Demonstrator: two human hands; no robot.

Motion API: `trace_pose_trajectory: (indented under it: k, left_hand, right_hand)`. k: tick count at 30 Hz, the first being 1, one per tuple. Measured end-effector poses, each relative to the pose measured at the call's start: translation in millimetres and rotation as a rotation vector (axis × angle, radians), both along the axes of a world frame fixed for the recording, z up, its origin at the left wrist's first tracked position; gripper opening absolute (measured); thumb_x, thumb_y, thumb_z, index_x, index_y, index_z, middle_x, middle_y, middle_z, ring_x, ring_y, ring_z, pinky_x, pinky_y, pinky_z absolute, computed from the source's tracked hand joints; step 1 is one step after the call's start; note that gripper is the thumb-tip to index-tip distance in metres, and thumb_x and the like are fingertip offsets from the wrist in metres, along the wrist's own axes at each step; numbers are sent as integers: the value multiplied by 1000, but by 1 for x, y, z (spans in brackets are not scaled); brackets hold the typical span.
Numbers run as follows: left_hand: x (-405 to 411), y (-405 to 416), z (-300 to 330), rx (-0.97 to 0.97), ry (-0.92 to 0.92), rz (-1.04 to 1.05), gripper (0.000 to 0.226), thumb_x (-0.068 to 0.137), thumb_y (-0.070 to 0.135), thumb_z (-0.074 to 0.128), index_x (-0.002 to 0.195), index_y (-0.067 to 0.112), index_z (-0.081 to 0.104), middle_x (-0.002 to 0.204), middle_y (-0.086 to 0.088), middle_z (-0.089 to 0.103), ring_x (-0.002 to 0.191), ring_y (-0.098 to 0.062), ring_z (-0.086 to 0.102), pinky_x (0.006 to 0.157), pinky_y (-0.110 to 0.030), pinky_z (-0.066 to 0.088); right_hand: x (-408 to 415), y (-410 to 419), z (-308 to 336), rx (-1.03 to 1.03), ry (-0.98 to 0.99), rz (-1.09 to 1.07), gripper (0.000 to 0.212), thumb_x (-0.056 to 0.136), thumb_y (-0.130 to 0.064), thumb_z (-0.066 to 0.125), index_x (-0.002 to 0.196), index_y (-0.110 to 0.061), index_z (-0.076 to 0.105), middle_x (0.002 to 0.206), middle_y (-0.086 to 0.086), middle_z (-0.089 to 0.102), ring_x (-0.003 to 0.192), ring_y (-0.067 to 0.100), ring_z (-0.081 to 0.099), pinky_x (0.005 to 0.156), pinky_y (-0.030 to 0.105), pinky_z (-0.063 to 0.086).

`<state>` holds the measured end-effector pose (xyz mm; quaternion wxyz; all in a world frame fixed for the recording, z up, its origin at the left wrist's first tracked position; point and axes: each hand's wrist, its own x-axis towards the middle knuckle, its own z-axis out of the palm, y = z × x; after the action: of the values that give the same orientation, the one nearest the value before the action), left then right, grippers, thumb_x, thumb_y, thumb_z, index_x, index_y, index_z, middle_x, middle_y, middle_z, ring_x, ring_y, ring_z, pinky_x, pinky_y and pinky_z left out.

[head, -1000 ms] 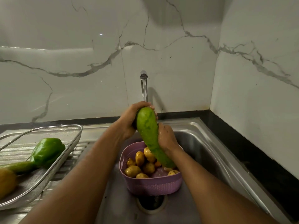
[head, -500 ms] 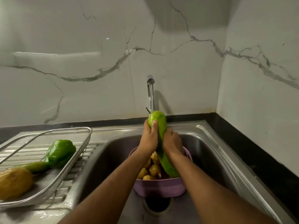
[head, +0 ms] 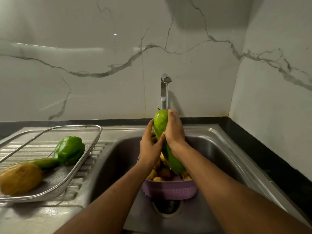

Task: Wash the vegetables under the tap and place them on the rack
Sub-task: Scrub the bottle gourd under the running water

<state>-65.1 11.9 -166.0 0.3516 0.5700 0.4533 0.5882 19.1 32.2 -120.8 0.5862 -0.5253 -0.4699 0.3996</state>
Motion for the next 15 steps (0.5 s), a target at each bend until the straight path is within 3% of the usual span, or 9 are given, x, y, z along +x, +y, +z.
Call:
trace_pose_trajectory:
  k: [2,5,8,13,15]
  left_hand:
    - [3,2,0,28,-11,27,68,97,23,68,156,32,36,136,0,63,118,-13,65,100,-46,57]
    - [1,8,4,65,-48,59,65,96,32,69,154,35,39,135,0,63,119,-15,65,98,-46,58]
    - [-5,12,3,65,-27,59,64,94,40,71,151,40,42,134,0,64,118,-16,66,97,-48,59]
    - [-1,5,0,77,-36,45,62,94,28,72,149,37,43,118,11,68,109,-8,68,94,-44,60]
    - [0,3,2,89,-78,67,59,95,26,71,147,35,44,113,15,67,105,-6,69,92,-42,61]
  right_hand:
    - [0,1,-7,54,-2,16,55,110,-55,22,149,-27,47,138,4,56,123,24,57,109,48,47]
    - [4,1,-25,-69,53,61,62,108,-60,19,133,-22,62,131,10,65,116,25,63,103,46,50]
    - [5,0,-20,-149,58,74,64,108,-60,19,135,-20,61,126,9,65,114,26,62,98,41,50]
    - [-5,8,-1,-21,85,56,91,79,-88,23,146,-33,49,136,4,59,120,25,61,106,53,50]
    - [-6,10,-14,-40,42,62,83,86,-84,23,139,-31,56,131,4,63,117,24,63,106,53,50]
